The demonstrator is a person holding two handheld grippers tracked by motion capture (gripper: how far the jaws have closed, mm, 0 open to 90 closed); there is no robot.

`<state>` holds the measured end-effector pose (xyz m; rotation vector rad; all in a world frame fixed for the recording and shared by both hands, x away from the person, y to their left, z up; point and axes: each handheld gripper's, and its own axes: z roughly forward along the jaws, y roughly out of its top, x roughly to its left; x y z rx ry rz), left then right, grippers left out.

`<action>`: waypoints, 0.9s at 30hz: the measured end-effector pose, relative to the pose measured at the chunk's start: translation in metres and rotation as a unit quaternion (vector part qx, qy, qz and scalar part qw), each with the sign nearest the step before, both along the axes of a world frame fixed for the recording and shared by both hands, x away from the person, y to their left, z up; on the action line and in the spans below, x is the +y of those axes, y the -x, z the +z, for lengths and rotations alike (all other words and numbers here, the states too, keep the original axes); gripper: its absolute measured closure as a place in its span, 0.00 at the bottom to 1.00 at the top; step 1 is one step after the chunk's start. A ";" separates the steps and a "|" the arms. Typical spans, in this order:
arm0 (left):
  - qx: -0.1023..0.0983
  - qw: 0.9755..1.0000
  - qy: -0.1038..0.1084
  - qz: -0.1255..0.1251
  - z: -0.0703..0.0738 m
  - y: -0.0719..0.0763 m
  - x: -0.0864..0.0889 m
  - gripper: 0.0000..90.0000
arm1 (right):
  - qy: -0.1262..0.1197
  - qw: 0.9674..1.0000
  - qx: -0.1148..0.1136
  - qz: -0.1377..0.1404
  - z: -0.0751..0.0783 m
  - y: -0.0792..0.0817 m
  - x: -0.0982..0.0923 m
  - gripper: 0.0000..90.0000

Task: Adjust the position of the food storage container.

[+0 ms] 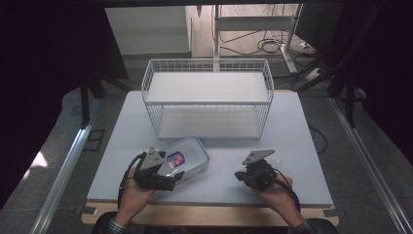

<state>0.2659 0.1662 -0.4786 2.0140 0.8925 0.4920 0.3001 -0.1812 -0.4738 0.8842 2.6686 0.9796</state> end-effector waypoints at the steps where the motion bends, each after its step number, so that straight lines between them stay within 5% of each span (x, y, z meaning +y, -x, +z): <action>1: 0.000 1.000 0.000 0.001 0.000 0.000 0.000 0.08 | -0.002 1.000 0.003 -0.004 0.000 -0.001 -0.003 1.00; 11: 0.003 1.000 -0.002 0.008 0.000 -0.001 0.003 0.11 | -0.004 0.999 -0.004 -0.053 0.001 -0.008 -0.034 1.00; 27: 0.011 1.000 -0.002 -0.001 0.000 0.000 0.003 0.13 | -0.010 0.992 -0.009 -0.127 0.002 -0.024 -0.081 1.00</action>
